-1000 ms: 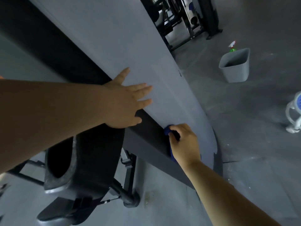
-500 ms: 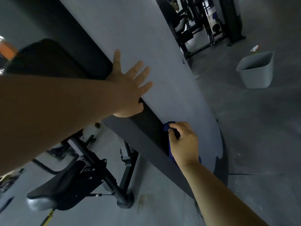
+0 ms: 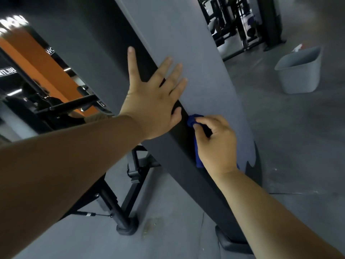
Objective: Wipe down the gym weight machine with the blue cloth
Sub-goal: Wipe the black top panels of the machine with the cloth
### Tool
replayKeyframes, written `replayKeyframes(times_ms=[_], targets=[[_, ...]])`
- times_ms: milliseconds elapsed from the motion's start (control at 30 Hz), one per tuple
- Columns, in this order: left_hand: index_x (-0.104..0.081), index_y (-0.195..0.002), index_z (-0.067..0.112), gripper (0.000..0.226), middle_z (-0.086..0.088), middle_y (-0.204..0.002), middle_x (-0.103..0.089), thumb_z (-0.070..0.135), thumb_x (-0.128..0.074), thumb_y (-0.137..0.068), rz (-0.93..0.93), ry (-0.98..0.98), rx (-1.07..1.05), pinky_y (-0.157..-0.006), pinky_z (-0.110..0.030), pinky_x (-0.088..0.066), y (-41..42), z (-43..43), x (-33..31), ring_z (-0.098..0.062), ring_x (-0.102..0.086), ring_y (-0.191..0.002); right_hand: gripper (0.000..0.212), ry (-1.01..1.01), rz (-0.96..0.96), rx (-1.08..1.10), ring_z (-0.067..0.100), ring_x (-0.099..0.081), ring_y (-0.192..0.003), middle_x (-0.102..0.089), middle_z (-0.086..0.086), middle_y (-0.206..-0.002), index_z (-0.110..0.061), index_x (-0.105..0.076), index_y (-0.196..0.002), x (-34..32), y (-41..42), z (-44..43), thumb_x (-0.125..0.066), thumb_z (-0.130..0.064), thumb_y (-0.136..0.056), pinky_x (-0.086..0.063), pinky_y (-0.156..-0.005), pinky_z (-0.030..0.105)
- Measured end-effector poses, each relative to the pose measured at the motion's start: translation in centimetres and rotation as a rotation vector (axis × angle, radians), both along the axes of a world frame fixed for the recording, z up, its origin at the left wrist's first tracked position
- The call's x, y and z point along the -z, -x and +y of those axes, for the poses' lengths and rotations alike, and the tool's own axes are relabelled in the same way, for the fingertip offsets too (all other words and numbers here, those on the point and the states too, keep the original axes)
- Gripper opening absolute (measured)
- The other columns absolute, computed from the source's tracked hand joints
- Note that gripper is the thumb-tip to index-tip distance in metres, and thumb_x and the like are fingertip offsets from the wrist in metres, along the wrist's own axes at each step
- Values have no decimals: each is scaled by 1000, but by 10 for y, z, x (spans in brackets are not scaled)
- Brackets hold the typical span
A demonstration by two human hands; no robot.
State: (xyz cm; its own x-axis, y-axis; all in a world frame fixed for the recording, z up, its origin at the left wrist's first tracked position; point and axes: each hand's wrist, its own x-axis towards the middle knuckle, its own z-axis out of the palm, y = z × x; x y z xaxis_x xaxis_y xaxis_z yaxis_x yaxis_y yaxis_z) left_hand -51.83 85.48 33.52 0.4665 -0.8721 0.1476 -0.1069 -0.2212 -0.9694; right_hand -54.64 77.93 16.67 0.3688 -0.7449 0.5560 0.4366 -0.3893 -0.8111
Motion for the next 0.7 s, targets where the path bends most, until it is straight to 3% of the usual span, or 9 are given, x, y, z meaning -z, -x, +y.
replayKeyframes(times_ms=[133, 300, 367, 433, 567, 700], targets=[[-7, -157, 18, 71, -5, -165, -5, 53, 3, -96, -26, 20, 79, -104, -78, 7, -7, -2, 19, -25, 0, -152, 15, 65, -66, 27, 0, -55, -89, -67, -2, -98, -9, -73, -101, 3, -4, -2, -64, -3, -91, -37, -80, -1], [-21, -155, 15, 66, -4, -163, -18, 47, -9, -99, 85, 83, 178, -112, -66, 5, -14, -2, 51, -26, -11, -151, 16, 77, 55, 92, 9, -58, -87, -65, 8, -101, -4, -72, -100, 95, -2, 5, -60, -8, -91, -36, -80, -1], [-24, -155, 14, 66, -5, -163, -19, 44, -14, -97, 130, 33, 201, -115, -59, 4, -17, -4, 72, -25, -14, -151, 21, 57, 119, 90, 16, -62, -87, -66, 8, -101, -5, -72, -100, 126, 5, 4, -56, -14, -92, -37, -81, 1], [-21, -155, 11, 67, -6, -163, -19, 46, -10, -99, 59, -81, 227, -112, -62, 7, -19, -7, 95, -23, -16, -150, 16, 62, 160, 86, 20, -65, -84, -67, 6, -99, -7, -73, -99, 131, 8, 2, -61, -9, -90, -40, -77, 4], [-21, -155, 9, 66, -9, -163, -17, 43, -5, -101, 26, -233, 210, -112, -61, 6, -19, -13, 122, -26, -15, -151, 16, 90, 56, 65, 9, -59, -85, -68, 4, -98, -6, -75, -99, 100, 2, -1, -62, -6, -91, -40, -77, 4], [-39, -149, 10, 61, -8, -157, -35, 34, -9, -101, 20, -191, 301, -116, -57, -6, -25, -12, 127, -24, -31, -145, 16, 71, 71, 101, 11, -59, -88, -65, 7, -101, -2, -72, -101, 157, -1, 3, -60, -4, -91, -39, -82, 4]])
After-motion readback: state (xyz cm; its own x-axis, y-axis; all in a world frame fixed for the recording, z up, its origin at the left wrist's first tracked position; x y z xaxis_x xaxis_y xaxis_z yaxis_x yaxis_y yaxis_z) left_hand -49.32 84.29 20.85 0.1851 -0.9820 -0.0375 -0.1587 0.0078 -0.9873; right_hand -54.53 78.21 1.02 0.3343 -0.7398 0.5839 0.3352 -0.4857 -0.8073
